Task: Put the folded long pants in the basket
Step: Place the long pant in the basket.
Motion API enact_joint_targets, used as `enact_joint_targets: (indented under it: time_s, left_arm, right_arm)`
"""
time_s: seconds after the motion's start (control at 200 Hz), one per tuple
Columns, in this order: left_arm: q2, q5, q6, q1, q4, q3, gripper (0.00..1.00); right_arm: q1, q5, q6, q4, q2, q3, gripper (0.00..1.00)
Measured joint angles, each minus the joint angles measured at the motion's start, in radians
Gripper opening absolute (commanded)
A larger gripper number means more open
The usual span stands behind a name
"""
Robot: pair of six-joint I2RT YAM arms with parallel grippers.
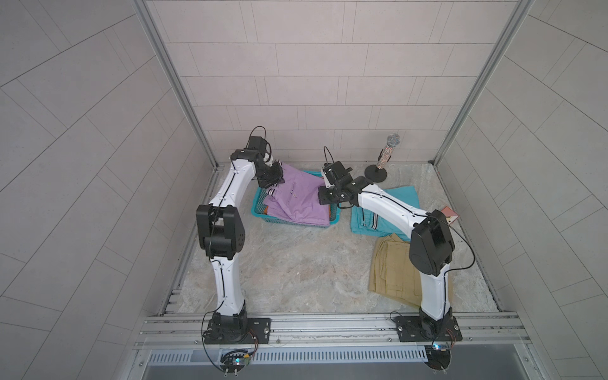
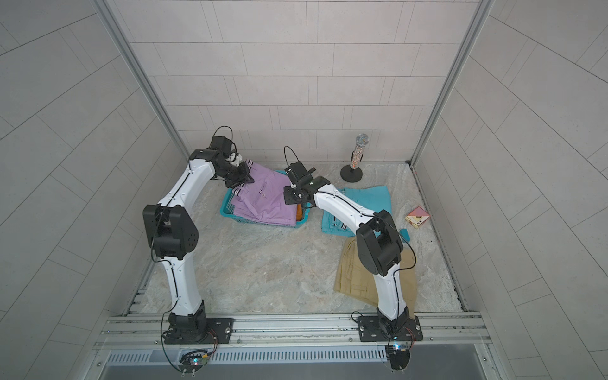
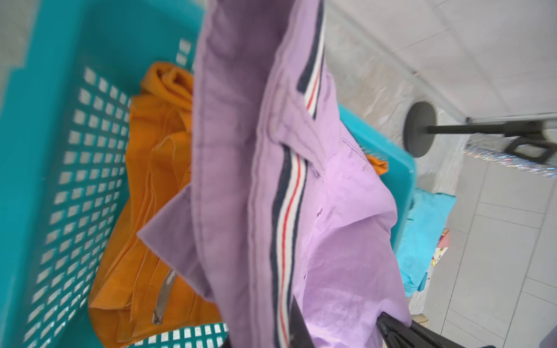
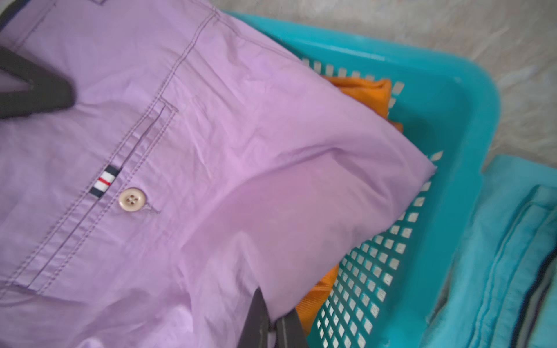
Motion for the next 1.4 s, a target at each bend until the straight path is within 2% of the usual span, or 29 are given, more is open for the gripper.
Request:
enact_joint_targets:
  time_s: [0.2, 0.34, 0.49, 0.635, 0.826, 1.101, 1.271, 1.401]
  left_arm:
    - [-0.035, -0.005, -0.006, 0.008, 0.084, 0.001, 0.00]
    - [0.069, -0.008, -0.003, 0.014, 0.105, -0.006, 0.00]
    - [0.188, -0.035, 0.001, 0.021, 0.100, -0.035, 0.00]
    - [0.201, -0.045, 0.011, 0.027, 0.069, -0.033, 0.00]
    - [0.219, -0.074, 0.028, 0.024, 0.005, 0.028, 0.00]
    - [0.208, -0.104, 0.028, 0.021, -0.031, 0.022, 0.00]
    - [0.212, -0.128, 0.051, 0.021, -0.162, 0.113, 0.00]
    - [0.212, -0.148, 0.071, 0.019, -0.217, 0.152, 0.00]
  right_arm:
    - [0.003, 0.034, -0.024, -0.005, 0.000, 0.119, 0.00]
    - [-0.002, 0.052, -0.029, -0.003, 0.062, 0.109, 0.00]
    - [-0.006, 0.056, -0.023, -0.003, 0.153, 0.031, 0.00]
    - [-0.012, 0.057, -0.005, -0.003, 0.178, -0.013, 0.00]
    - [-0.011, 0.060, -0.001, -0.048, 0.177, 0.014, 0.00]
    - [-0.010, 0.057, 0.000, -0.122, 0.127, 0.034, 0.00]
    - [-0.002, 0.043, 0.008, -0.237, 0.126, 0.135, 0.00]
    - [0.010, 0.036, 0.022, -0.250, 0.116, 0.110, 0.00]
